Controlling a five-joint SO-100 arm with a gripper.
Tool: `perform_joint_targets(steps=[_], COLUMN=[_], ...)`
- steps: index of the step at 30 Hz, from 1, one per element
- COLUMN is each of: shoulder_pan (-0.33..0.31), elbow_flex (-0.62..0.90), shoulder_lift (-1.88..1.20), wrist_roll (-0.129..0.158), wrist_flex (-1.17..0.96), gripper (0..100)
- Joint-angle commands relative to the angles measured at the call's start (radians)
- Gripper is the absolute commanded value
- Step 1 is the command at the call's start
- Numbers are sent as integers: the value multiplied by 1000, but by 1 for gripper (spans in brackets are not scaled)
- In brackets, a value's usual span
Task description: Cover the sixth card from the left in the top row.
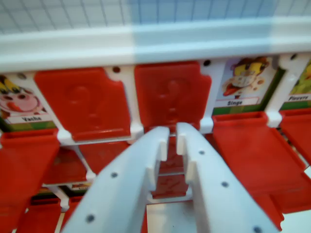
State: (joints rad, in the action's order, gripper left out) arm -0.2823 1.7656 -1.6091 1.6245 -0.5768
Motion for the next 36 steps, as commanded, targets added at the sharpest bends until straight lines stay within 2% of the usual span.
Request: perform_joint_targets(steps=[1, 6, 11, 15, 19, 24, 26, 29, 36], shoulder_pan=[-6, -17, -18, 11, 61, 124, 123, 120, 166], elbow_flex=[-48, 66, 232, 339, 364, 362, 357, 354, 356], shoulder_lift=[-221, -575, -982, -1255, -1456, -1575, -1586, -1589, -1629], wrist_roll=[-8, -23, -23, -14, -8, 9, 26, 37, 43], wrist_flex=[-91, -359, -601, -746, -893, -962, -968, -965, -980], gripper=[2, 2, 2, 2, 2, 2, 2, 2, 2])
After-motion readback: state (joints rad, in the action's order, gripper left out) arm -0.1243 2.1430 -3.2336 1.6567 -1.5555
